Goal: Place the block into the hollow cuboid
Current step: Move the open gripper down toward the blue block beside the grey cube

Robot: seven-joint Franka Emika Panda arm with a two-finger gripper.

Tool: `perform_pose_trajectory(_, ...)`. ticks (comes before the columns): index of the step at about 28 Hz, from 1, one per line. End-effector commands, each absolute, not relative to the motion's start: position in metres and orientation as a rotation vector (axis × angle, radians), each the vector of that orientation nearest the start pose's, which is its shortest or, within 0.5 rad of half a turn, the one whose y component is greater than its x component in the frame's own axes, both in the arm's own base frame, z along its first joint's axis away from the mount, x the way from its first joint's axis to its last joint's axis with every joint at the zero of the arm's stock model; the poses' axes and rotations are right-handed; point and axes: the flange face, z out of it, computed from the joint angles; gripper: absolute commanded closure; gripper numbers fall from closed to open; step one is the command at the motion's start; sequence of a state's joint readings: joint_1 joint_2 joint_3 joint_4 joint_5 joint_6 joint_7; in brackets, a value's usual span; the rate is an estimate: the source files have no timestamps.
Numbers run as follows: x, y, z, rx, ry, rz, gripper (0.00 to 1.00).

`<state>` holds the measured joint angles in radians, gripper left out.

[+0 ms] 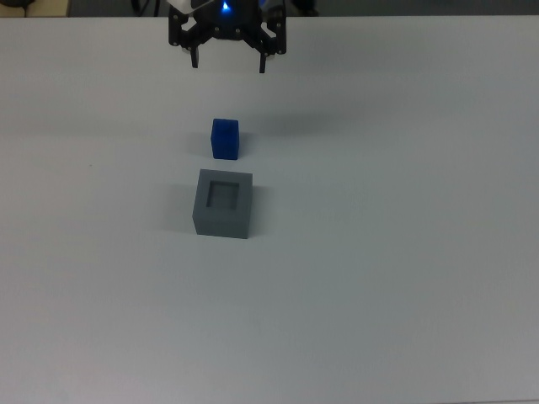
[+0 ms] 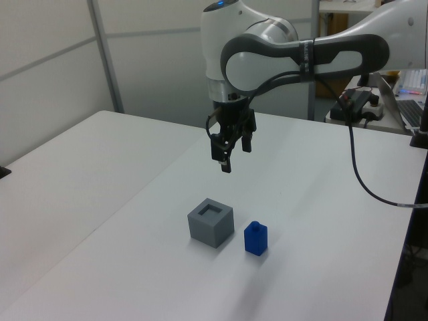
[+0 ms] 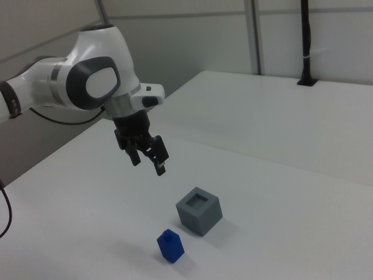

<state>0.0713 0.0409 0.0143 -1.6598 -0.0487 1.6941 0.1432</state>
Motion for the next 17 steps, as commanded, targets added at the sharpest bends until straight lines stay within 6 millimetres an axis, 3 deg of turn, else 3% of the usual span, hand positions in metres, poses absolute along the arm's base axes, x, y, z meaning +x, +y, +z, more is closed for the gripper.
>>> perform_pose_trajectory(1,0.582,0.044,0.518,-3.17,0.033,0.015,0.0)
perform_pose_trajectory(12,0.579,0.044,0.425,-3.17,0.041,-0.005,0.0)
perform_pose_trajectory(17,0.579,0.043,0.386,-3.182,0.033,0.084,0.0)
